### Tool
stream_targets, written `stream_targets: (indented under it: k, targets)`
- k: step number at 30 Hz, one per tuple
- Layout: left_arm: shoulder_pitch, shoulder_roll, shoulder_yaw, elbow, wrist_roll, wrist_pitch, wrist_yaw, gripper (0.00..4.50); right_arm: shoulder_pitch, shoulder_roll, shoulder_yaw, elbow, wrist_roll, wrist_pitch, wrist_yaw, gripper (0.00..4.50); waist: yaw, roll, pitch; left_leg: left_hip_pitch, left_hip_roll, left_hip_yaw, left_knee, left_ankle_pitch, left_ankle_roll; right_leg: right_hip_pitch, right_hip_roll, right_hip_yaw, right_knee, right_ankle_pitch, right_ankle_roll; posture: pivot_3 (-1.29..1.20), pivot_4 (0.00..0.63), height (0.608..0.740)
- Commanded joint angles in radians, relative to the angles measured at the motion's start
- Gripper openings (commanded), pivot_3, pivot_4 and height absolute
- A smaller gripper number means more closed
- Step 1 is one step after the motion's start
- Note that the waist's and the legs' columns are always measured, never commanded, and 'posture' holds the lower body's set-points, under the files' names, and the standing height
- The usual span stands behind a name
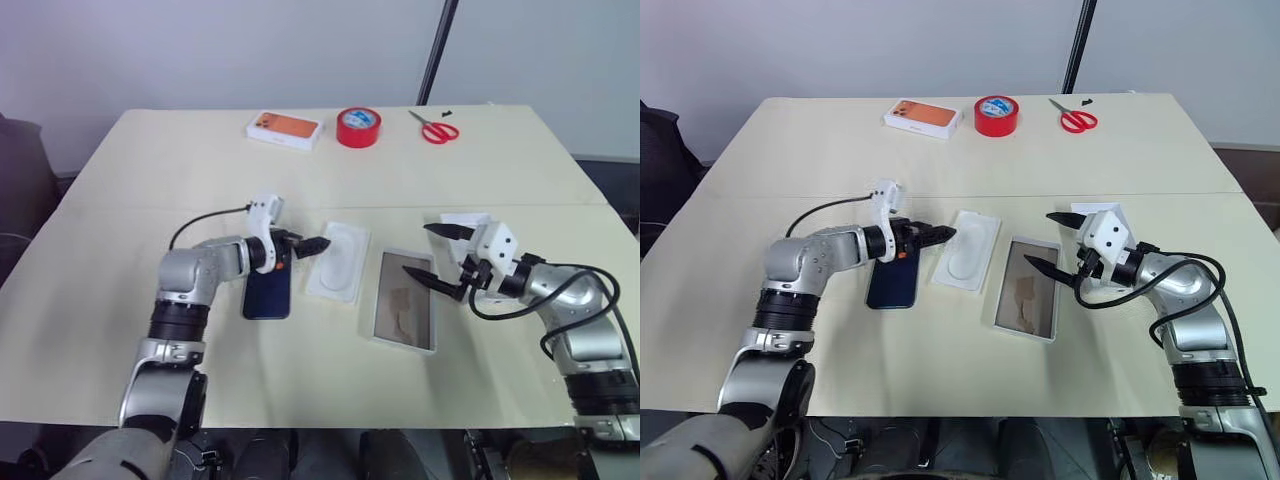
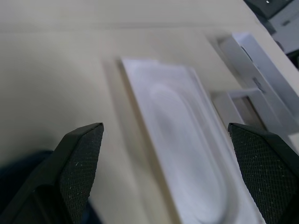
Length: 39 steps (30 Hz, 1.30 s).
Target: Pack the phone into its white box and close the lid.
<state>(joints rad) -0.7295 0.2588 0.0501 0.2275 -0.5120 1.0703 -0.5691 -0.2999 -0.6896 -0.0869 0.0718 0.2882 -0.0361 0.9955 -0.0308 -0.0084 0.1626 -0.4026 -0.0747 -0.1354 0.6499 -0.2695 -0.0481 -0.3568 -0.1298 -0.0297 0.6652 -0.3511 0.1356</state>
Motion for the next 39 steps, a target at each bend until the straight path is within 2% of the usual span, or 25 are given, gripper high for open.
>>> stream_targets:
  k: [1, 6, 8, 9, 11, 13, 16, 18, 24, 27, 29, 36, 39]
  targets:
    - [-0.025, 0.022, -0.037, -0.022, -0.007, 0.059, -0.022, 4.48, 0.013, -0.012, -0.028, -0.040, 0.000, -0.028, -0.011, 4.46, -0.002, 0.000, 0.000, 0.000, 0.000, 0.000, 0.000, 0.000, 0.000, 0.000, 0.000, 0.000, 0.000, 0.000, 0.000, 0.00, 0.150, 0.740]
    - [-0.059, -0.022, 0.013, 0.019, -0.052, 0.226, 0.023, 4.48, 0.037, -0.004, -0.023, -0.055, -0.011, -0.039, -0.034, 4.46, -0.003, 0.000, 0.000, 0.000, 0.000, -0.001, 0.000, 0.000, 0.000, 0.000, 0.000, 0.000, 0.000, 0.000, 0.000, 0.00, 0.150, 0.740]
    - [-0.066, -0.050, 0.043, 0.047, -0.041, 0.228, 0.065, 4.48, 0.040, -0.003, -0.021, -0.062, -0.013, -0.039, -0.042, 4.46, -0.003, 0.000, 0.000, 0.000, 0.000, -0.001, 0.000, 0.000, 0.000, 0.000, 0.000, 0.000, 0.000, 0.000, 0.000, 0.00, 0.150, 0.740]
    - [-0.064, -0.059, 0.052, 0.055, -0.041, 0.229, 0.074, 4.25, 0.043, -0.003, -0.020, -0.067, -0.013, -0.039, -0.045, 4.49, -0.003, 0.000, 0.000, 0.000, 0.000, -0.001, 0.000, 0.000, 0.000, 0.000, 0.000, 0.000, 0.000, 0.000, 0.000, 0.00, 0.150, 0.740]
    - [-0.053, -0.071, 0.062, 0.046, -0.048, 0.243, 0.080, 3.56, 0.051, -0.005, -0.021, -0.078, -0.013, -0.038, -0.052, 4.50, -0.003, 0.000, 0.000, 0.000, 0.000, -0.001, 0.000, 0.000, 0.000, 0.001, 0.000, 0.000, 0.000, 0.000, 0.000, 0.00, 0.150, 0.740]
    - [-0.037, -0.086, 0.071, 0.034, -0.050, 0.259, 0.099, 2.64, 0.061, -0.007, -0.025, -0.089, -0.014, -0.036, -0.061, 4.50, -0.003, 0.000, 0.000, 0.000, 0.000, -0.001, 0.000, 0.000, 0.000, 0.000, 0.000, 0.000, 0.000, 0.000, 0.000, 0.00, 0.150, 0.740]
    - [-0.020, -0.103, 0.097, 0.028, -0.051, 0.276, 0.130, 0.97, 0.084, -0.014, -0.034, -0.116, -0.008, -0.027, -0.071, 4.50, -0.001, 0.000, 0.000, 0.000, 0.000, -0.001, 0.000, 0.000, 0.000, 0.000, 0.000, 0.000, 0.000, 0.000, 0.000, 0.00, 0.150, 0.740]
    - [-0.021, -0.110, 0.123, 0.037, -0.052, 0.274, 0.148, 0.02, 0.105, -0.024, -0.039, -0.142, -0.001, -0.015, -0.070, 4.50, 0.003, 0.000, 0.000, 0.000, 0.000, -0.001, 0.000, 0.000, 0.000, 0.000, 0.000, 0.000, 0.000, 0.000, 0.000, 0.00, 0.150, 0.740]
    - [-0.059, -0.146, 0.255, 0.056, -0.096, 0.206, 0.195, 0.02, 0.189, -0.060, -0.039, -0.278, 0.071, 0.067, -0.023, 4.50, 0.014, 0.000, 0.000, 0.000, 0.000, 0.000, 0.000, 0.000, 0.000, 0.000, 0.000, 0.001, 0.000, 0.000, 0.000, 0.00, 0.150, 0.740]
    - [-0.080, -0.153, 0.314, 0.075, -0.116, 0.194, 0.223, 0.02, 0.245, -0.074, -0.026, -0.427, 0.203, 0.208, 0.011, 4.50, 0.016, -0.001, 0.000, 0.000, 0.001, 0.000, 0.000, 0.000, 0.000, 0.000, 0.000, 0.001, 0.000, 0.000, 0.000, 0.00, 0.150, 0.740]
    - [-0.086, -0.151, 0.333, 0.080, -0.125, 0.197, 0.233, 0.02, 0.280, -0.088, 0.002, -0.502, 0.239, 0.268, 0.033, 4.50, 0.016, -0.001, 0.000, 0.000, 0.001, 0.000, 0.000, 0.000, 0.000, 0.000, 0.000, 0.001, 0.000, 0.000, 0.000, 0.00, 0.150, 0.740]
    - [-0.075, -0.145, 0.317, 0.016, -0.124, 0.094, 0.212, 0.02, 0.283, -0.131, 0.189, -0.379, -0.040, 0.158, 0.062, 4.50, 0.017, -0.002, 0.000, 0.000, 0.000, 0.000, 0.001, 0.000, 0.000, 0.000, -0.001, 0.001, 0.000, 0.000, 0.000, 0.00, 0.150, 0.740]
    - [-0.067, -0.146, 0.314, -0.010, -0.133, 0.097, 0.223, 0.00, 0.275, -0.168, 0.224, -0.296, -0.085, 0.133, 0.113, 3.56, 0.018, -0.002, 0.000, 0.000, 0.000, 0.000, 0.001, 0.000, 0.000, 0.000, -0.001, 0.001, 0.000, 0.000, 0.000, 0.00, 0.150, 0.740]
